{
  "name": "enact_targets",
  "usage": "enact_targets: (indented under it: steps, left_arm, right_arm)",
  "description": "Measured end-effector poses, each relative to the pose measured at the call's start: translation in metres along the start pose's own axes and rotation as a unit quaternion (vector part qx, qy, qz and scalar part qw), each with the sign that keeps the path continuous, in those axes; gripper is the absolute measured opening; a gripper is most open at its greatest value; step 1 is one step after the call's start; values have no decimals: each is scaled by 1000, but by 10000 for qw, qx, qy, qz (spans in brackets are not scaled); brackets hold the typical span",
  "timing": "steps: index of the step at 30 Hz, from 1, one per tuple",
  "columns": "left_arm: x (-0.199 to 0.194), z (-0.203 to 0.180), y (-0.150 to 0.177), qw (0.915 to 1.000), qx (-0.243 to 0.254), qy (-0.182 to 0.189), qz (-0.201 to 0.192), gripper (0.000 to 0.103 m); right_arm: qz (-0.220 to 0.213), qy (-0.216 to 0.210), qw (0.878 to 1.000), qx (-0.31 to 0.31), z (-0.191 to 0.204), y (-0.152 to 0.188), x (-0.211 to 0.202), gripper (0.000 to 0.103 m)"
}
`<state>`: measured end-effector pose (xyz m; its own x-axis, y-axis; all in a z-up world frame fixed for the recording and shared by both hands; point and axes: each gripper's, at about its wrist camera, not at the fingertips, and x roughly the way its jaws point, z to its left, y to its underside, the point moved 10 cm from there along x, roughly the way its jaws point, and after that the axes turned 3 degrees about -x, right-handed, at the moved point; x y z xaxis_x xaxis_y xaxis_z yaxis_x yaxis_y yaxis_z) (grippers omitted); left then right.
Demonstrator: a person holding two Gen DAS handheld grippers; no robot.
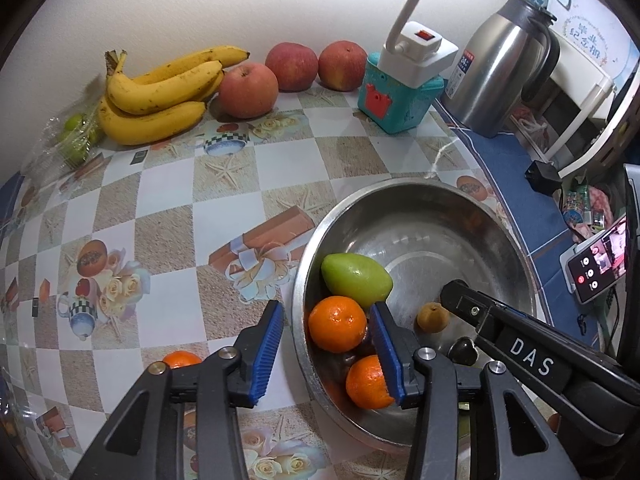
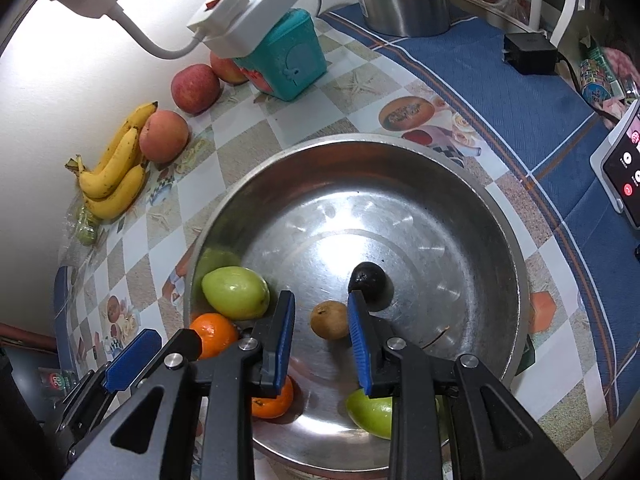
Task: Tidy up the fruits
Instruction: 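Open the left gripper over the bowl while the right releases the kiwi, then withdraw both grippers from the bowl toward the last mandarin and small fruit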
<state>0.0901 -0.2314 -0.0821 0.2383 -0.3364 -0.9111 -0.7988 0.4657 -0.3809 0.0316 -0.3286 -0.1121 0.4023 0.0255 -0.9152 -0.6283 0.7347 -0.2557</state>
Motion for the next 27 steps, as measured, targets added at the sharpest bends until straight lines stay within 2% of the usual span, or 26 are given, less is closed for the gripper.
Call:
enact_targets:
  steps: [2, 3, 5, 6, 14, 17, 18, 27]
  left_arm:
    - [-3, 5, -2, 10000, -63, -65, -18, 56]
    - [-4, 8, -3, 9999, -93, -111, -33, 58]
    - [-7, 18, -4, 9995, -194, -247, -68, 63]
    - [-9, 26, -5, 9990, -288, -326, -72, 67]
    - [-8, 83, 0, 9913, -860, -998, 45, 87]
    - [-7, 104, 3, 9865, -1122, -1193, 82, 96]
    - [-7, 110, 4, 9848, -1219, -1234, 89, 98]
    - [-13, 140, 8, 9738, -1708, -1500, 7, 103]
  right_arm:
    - [-28, -3, 10000, -9, 1, -1, -3, 32]
    - [-35, 6, 10000, -13, 0, -1, -4, 45]
    - [-53, 91, 9999, -30, -1, -2, -6, 61]
    - [-63, 103, 9999, -31, -2, -2, -6, 64]
    - [-37, 195, 9997, -105, -2, -2, -4, 68]
    - [-48, 248, 9995, -164, 0, -1, -4, 74]
    - [-48, 258, 9995, -179, 0, -1, -4, 80]
    - [-103, 304, 9989, -347, 7, -2, -6, 82]
